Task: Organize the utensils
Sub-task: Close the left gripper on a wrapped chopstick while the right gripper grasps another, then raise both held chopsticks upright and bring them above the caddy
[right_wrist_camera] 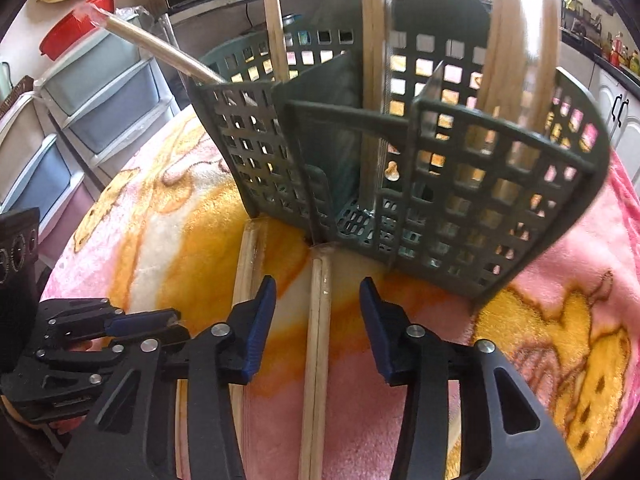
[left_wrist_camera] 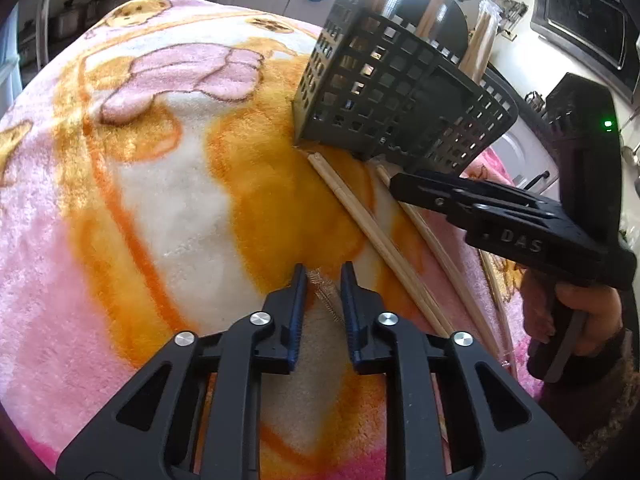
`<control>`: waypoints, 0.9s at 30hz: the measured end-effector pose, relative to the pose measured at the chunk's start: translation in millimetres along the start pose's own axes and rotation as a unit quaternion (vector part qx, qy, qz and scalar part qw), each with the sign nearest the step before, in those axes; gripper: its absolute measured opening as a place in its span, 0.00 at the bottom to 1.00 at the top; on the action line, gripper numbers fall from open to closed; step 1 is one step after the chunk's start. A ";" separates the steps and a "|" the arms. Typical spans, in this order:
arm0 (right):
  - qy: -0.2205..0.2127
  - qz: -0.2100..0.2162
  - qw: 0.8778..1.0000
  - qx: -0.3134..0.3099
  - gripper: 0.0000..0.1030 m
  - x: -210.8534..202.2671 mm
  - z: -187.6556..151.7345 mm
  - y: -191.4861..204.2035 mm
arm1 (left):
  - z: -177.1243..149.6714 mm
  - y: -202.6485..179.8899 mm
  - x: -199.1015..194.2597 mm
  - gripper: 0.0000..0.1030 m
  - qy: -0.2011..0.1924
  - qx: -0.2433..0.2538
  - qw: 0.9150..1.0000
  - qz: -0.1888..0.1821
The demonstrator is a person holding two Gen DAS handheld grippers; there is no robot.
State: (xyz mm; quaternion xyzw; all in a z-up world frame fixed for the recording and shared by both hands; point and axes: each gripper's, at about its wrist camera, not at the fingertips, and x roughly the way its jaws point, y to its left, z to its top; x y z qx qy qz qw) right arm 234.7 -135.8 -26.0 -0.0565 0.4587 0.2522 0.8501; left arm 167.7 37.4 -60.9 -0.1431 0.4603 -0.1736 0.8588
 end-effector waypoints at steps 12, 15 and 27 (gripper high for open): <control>0.014 -0.009 1.000 0.014 0.11 17.7 1.6 0.7 | 3.6 7.3 -23.1 0.03 -0.032 -0.007 0.999 -0.008; 0.004 0.006 1.000 0.020 0.10 8.7 -0.6 -2.3 | 7.3 3.4 -30.1 0.03 -0.044 -0.006 0.999 -0.009; -0.087 0.056 0.995 0.015 0.10 -60.9 5.3 10.6 | 25.9 -13.0 -65.2 0.03 -0.097 0.008 0.995 -0.025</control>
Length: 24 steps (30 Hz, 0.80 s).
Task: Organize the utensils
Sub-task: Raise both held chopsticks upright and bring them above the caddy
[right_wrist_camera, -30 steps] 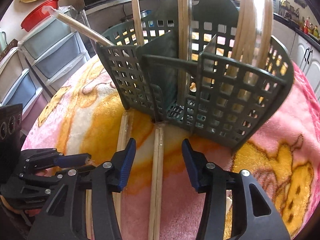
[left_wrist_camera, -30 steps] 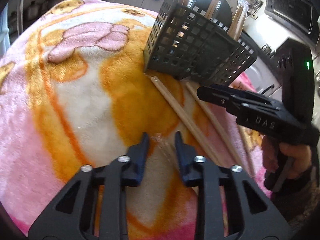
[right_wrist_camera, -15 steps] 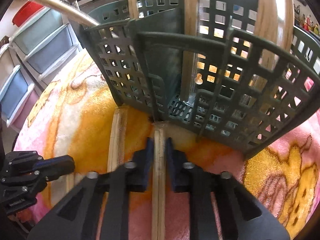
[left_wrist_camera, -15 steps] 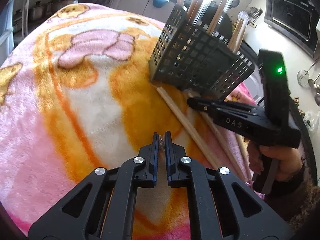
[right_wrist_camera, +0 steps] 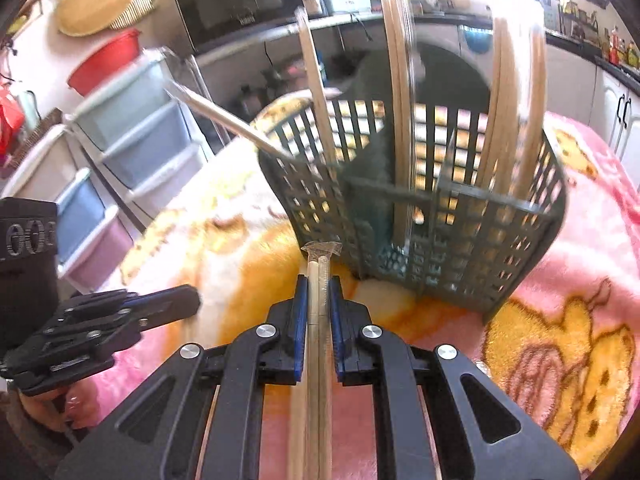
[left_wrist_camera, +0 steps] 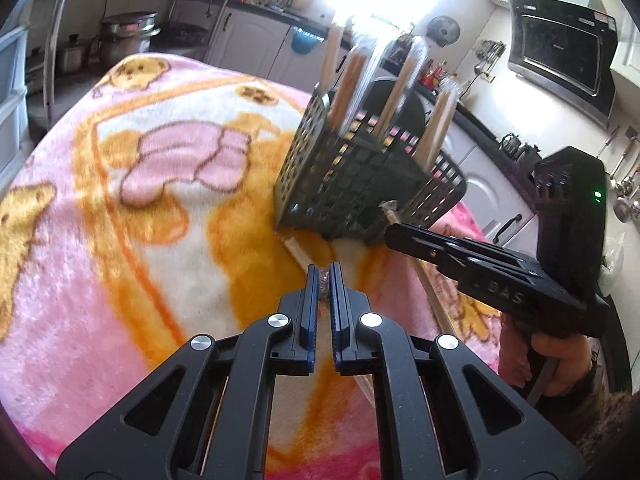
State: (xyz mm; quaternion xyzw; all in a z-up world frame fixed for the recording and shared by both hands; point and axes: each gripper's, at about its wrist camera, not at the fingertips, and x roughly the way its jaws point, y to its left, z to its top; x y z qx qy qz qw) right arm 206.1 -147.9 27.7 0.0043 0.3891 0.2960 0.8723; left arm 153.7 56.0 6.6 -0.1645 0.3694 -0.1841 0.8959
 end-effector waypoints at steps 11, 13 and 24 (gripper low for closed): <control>-0.126 0.009 0.992 0.000 0.10 -79.3 12.1 6.3 | 22.4 -40.0 -14.9 0.03 -0.041 0.033 0.998 -0.035; -0.143 0.006 0.990 0.005 0.10 -92.3 11.2 0.3 | 26.3 -47.0 -15.8 0.03 -0.046 0.040 0.997 -0.039; -0.222 -0.021 0.975 0.017 0.10 -128.7 21.5 -17.4 | 50.3 -77.5 -23.4 0.03 -0.077 0.077 0.992 -0.059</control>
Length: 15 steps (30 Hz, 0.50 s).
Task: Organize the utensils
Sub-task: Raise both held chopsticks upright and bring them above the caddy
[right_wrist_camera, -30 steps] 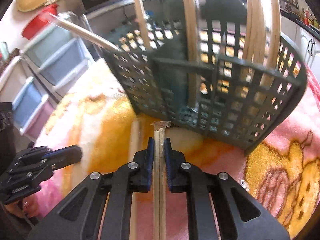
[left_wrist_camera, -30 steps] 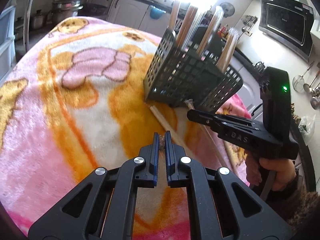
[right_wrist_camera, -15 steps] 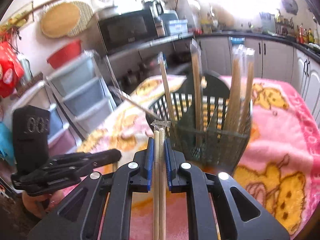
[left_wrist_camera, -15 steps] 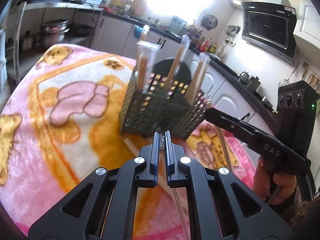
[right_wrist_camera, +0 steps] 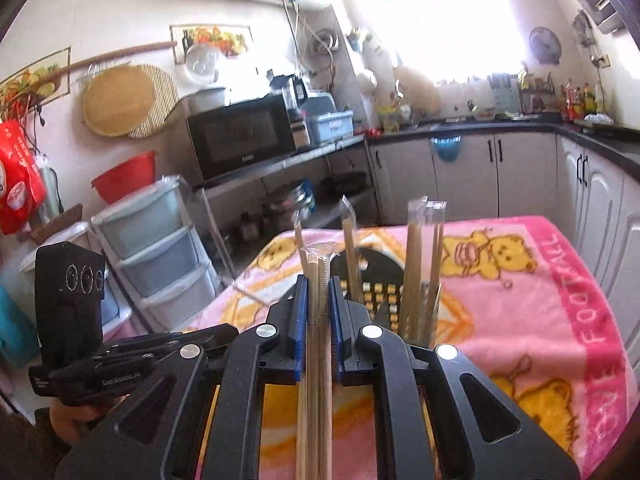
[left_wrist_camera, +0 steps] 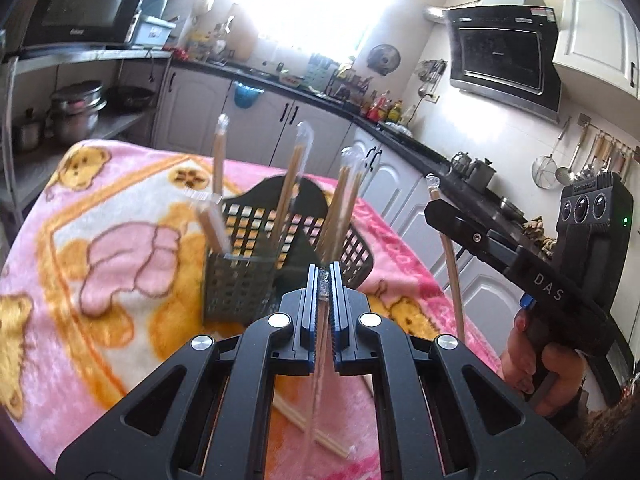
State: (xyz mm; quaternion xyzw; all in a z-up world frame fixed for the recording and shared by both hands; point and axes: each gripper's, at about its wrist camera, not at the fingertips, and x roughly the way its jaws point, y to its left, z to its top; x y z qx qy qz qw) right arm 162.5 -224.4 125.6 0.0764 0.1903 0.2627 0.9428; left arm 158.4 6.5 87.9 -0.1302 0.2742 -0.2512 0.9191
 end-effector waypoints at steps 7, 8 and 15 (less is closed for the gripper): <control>-0.035 -0.006 0.999 0.005 0.11 -4.9 16.1 -9.4 | 22.5 -14.9 0.5 0.03 -0.021 0.022 0.999 -0.015; -0.038 -0.009 0.999 0.007 0.10 -5.0 18.6 -11.2 | 26.0 -17.6 0.9 0.03 -0.024 0.026 0.999 -0.018; -0.059 -0.018 0.998 -0.001 0.10 -4.1 35.4 -16.3 | 53.4 -36.1 3.9 0.03 -0.046 0.048 0.997 -0.029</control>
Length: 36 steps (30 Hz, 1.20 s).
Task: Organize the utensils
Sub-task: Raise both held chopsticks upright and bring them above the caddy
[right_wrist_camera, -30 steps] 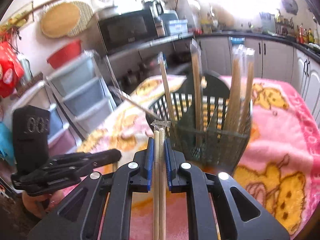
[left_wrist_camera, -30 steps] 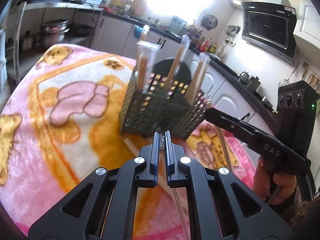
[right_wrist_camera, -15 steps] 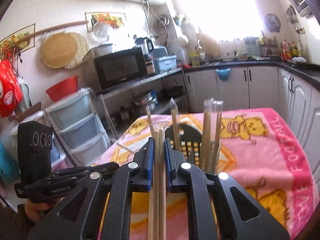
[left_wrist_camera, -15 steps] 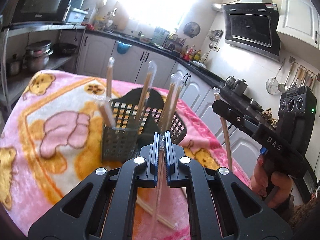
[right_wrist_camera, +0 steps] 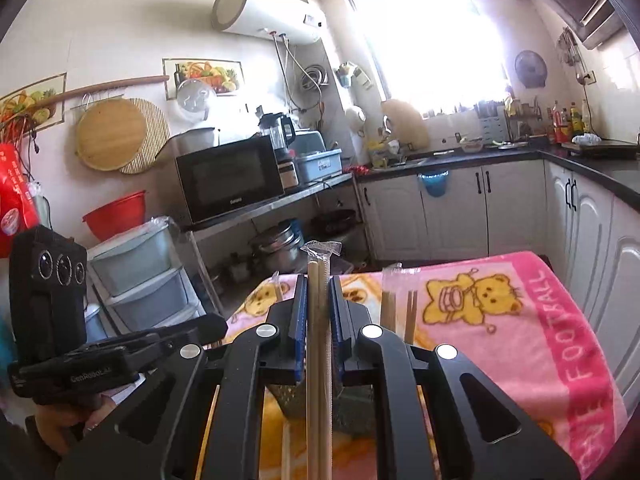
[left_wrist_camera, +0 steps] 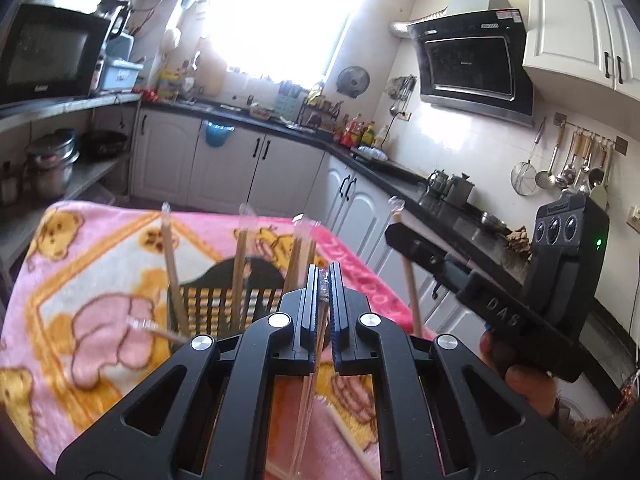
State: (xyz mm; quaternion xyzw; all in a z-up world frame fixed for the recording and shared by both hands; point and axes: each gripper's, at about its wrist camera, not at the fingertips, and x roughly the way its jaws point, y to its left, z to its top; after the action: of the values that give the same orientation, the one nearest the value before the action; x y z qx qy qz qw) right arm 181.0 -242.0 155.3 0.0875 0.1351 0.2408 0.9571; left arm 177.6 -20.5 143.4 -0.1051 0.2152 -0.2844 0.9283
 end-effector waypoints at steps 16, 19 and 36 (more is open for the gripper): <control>-0.059 -0.014 0.998 -0.027 0.10 29.6 35.0 -6.1 | 67.1 -6.2 8.8 0.03 -0.078 0.018 0.997 0.018; -0.069 -0.018 0.997 -0.039 0.10 38.7 40.4 -5.0 | 75.4 -2.3 11.2 0.03 -0.091 0.014 0.995 0.024; -0.072 -0.039 0.995 -0.065 0.10 53.9 46.5 -3.8 | 89.9 26.7 43.7 0.03 -0.120 -0.017 0.991 0.053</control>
State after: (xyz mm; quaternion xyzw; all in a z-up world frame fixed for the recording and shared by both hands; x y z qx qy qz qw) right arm 242.3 -224.0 186.9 0.0372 0.0530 0.2047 0.9767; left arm 264.3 -17.2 199.6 -0.1430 0.1126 -0.2168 0.9591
